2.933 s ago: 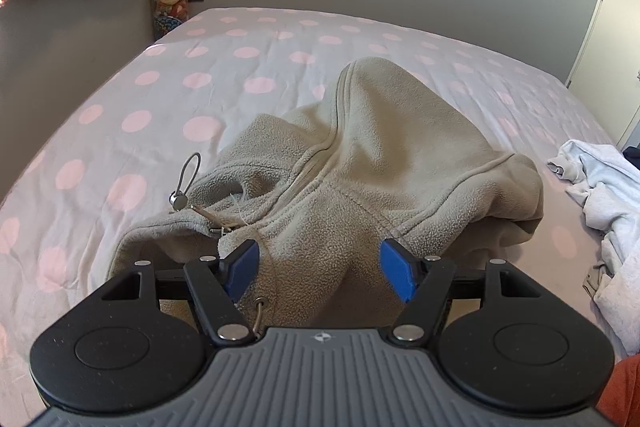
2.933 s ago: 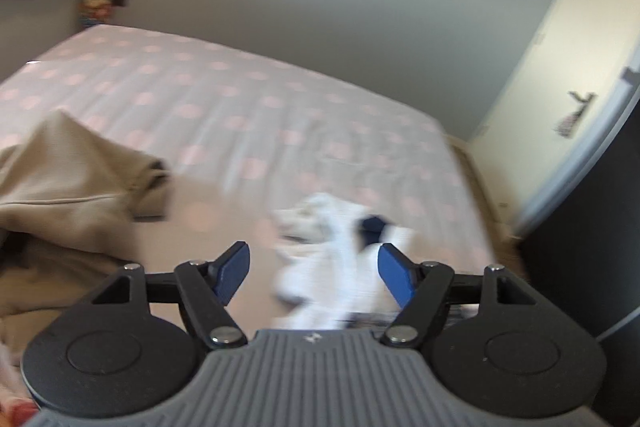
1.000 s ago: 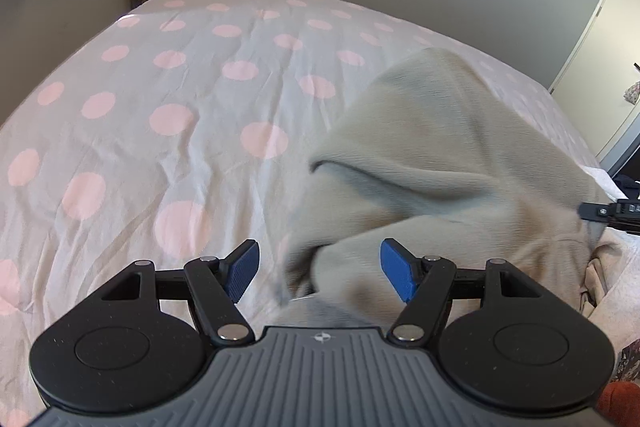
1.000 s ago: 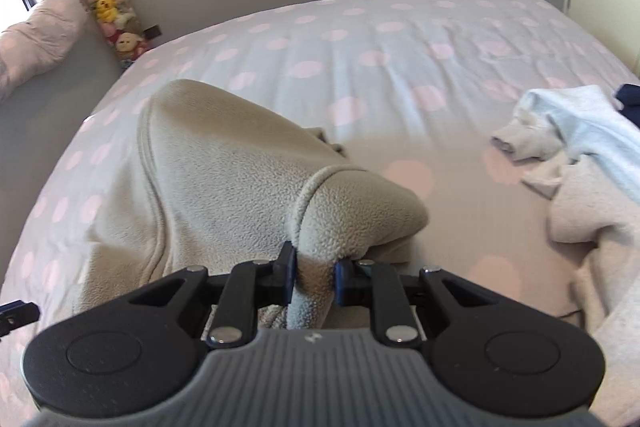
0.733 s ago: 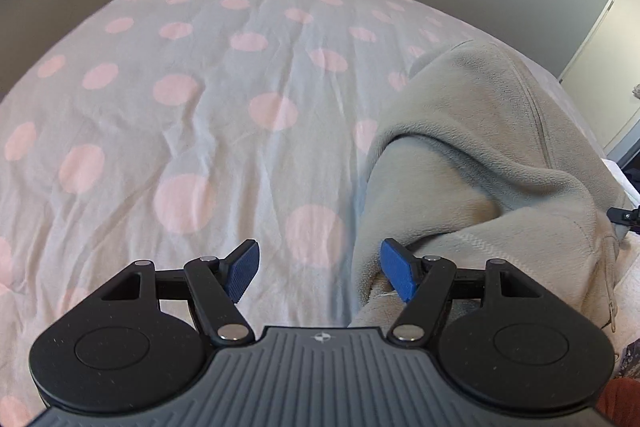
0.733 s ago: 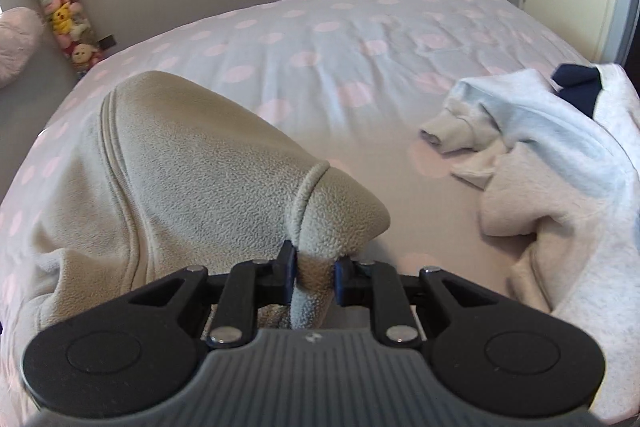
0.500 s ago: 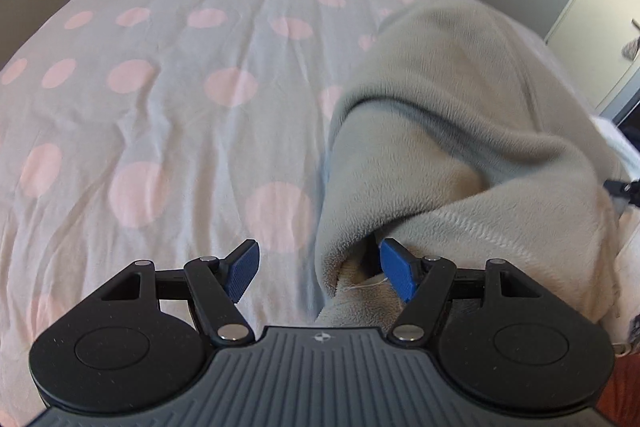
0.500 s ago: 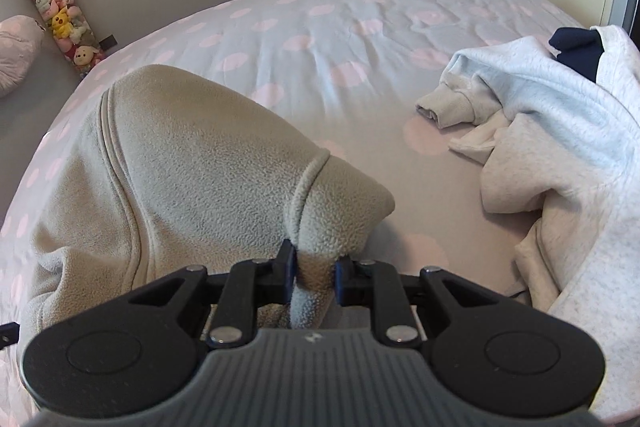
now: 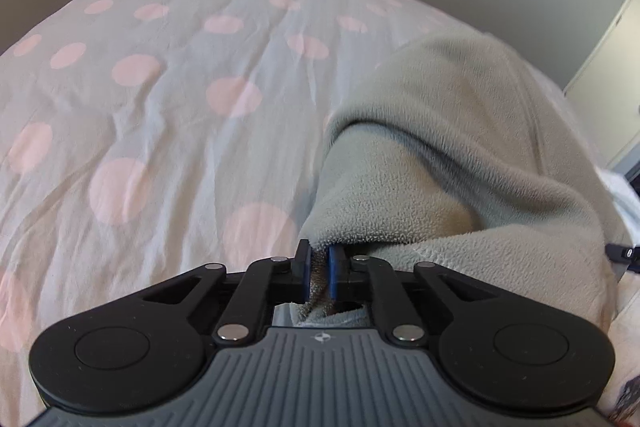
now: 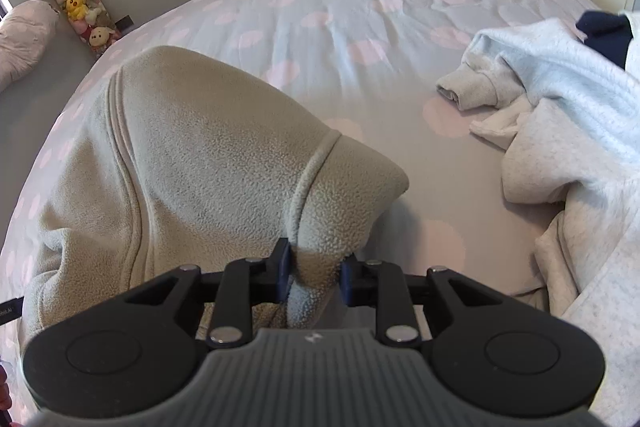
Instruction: Fold clothes
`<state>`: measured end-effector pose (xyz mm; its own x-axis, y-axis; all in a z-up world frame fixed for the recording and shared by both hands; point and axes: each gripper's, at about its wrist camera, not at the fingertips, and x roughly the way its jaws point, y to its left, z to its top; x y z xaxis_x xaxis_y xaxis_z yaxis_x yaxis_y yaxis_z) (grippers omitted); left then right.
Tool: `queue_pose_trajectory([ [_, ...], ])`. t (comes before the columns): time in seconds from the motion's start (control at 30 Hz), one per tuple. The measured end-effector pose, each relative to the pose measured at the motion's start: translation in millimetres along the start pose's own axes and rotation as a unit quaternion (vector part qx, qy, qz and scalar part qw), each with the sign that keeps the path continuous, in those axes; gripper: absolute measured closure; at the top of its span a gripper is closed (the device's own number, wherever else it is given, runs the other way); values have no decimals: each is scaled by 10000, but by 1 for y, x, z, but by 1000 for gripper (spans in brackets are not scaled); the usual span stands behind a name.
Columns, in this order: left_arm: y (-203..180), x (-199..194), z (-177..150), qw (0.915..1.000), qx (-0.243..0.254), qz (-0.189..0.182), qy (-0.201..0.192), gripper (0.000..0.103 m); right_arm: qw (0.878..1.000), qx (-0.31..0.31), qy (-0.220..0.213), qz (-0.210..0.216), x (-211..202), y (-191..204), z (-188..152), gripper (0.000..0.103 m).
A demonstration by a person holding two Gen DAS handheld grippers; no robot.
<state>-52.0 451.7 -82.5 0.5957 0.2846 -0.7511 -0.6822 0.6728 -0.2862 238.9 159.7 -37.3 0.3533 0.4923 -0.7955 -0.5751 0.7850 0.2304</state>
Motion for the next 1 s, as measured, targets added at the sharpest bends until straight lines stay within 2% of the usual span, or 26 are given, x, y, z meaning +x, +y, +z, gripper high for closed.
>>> queue_pose_trajectory([
  [0.17, 5, -43, 28, 9975, -89, -184, -677, 100, 9983, -406, -410, 19, -33, 27, 17, 81],
  [0.3, 1, -69, 58, 9936, 0, -223, -1107, 100, 9937, -695, -876, 115, -72, 54, 48, 82],
  [0.47, 9, -111, 91, 9844, -138, -283, -1730, 101, 9770, -1214, -1724, 313, -143, 93, 87, 83],
  [0.53, 12, -135, 103, 9776, -176, -297, -2075, 103, 9691, -1376, -2015, 371, -170, 107, 98, 83],
  [0.57, 14, -152, 107, 9686, -162, -193, -2474, 103, 9653, -1450, -2141, 378, -181, 112, 101, 83],
  [0.6, 13, -171, 112, 9576, -55, 68, -2879, 103, 9612, -1522, -2268, 392, -191, 117, 105, 83],
  [0.67, 19, -208, 126, 9400, -58, 59, -3410, 103, 9603, -1545, -2276, 462, -196, 121, 107, 83],
  [0.73, 29, -225, 144, 9419, -215, -158, -3348, 103, 9643, -1504, -2121, 495, -191, 123, 107, 83],
  [0.77, 30, -226, 149, 9459, -155, -119, -3239, 103, 9665, -1536, -2014, 427, -182, 124, 104, 83],
  [0.87, 27, -206, 151, 9624, 229, 14, -2705, 103, 9734, -1536, -1696, 104, -144, 119, 92, 83],
  [1.0, 29, -166, 139, 9784, 453, -46, -2015, 103, 9855, -1150, -1215, -273, -93, 90, 83, 83],
])
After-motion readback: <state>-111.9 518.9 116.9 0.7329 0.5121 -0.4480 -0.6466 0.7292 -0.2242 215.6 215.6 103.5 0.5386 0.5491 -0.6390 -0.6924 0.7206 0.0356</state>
